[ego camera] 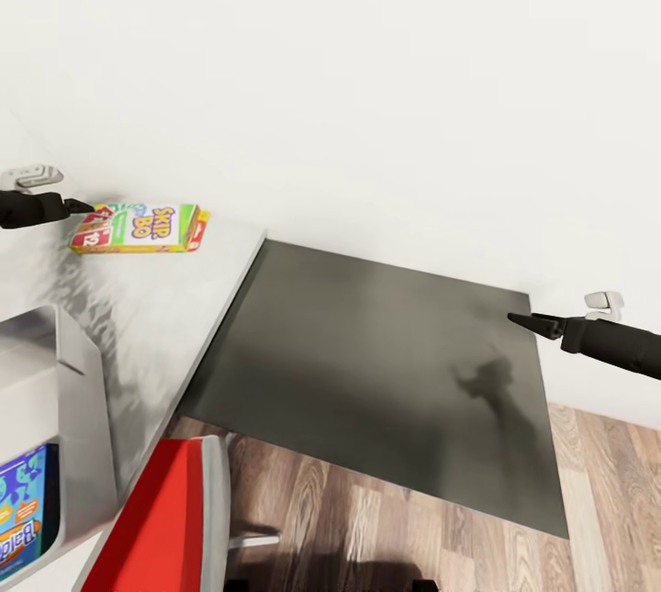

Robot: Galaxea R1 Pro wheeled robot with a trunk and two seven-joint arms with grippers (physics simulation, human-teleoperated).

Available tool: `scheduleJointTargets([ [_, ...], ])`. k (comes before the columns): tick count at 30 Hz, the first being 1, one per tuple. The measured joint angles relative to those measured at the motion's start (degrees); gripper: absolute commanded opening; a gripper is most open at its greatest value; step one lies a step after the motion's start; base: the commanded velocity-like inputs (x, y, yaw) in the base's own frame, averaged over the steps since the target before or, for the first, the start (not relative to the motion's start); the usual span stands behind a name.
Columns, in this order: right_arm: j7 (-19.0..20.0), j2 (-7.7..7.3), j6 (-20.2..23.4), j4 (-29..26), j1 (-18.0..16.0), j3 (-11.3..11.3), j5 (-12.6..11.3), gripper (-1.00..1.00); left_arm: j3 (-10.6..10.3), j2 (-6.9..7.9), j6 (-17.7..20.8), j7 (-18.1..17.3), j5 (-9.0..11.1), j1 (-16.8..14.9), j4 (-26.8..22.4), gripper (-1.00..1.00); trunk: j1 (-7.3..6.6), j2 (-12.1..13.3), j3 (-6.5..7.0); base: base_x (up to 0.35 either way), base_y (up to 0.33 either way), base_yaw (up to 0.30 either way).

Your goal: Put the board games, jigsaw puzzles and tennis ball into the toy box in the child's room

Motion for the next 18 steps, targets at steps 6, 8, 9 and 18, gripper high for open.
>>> scheduleJointTargets([
  [6, 0.0, -0.02, 0.0, 0.0, 0.1, 0.0, 0.0, 1.0, 0.8, 0.05, -0.8, 0.1, 0.1, 0.0, 0.2, 1.0, 0.0, 0.0, -0.55, 0.0, 0.0, 0.0],
  [8, 0.0, -0.04, 0.0, 0.0, 0.2, 0.0, 0.0, 1.0, 0.8, 0.02, -1.2, 0.1, 0.2, 0.1, 0.3, 1.0, 0.0, 0.0, -0.73, 0.0, 0.0, 0.0],
  [9, 0.0, -0.06, 0.0, 0.0, 0.4, 0.0, 0.0, 1.0, 1.2, 0.01, -1.7, 0.1, 0.2, 0.1, 0.3, 1.0, 0.0, 0.0, -0.82, 0.0, 0.0, 0.0],
  [18, 0.1, -0.32, 0.0, 0.0, 0.7, -0.1, 0.0, 1.0, 8.1, -0.02, -3.2, -0.4, 0.3, 2.6, 0.8, 1.0, 0.0, 0.0, -1.64, 0.0, 0.0, 0.0],
])
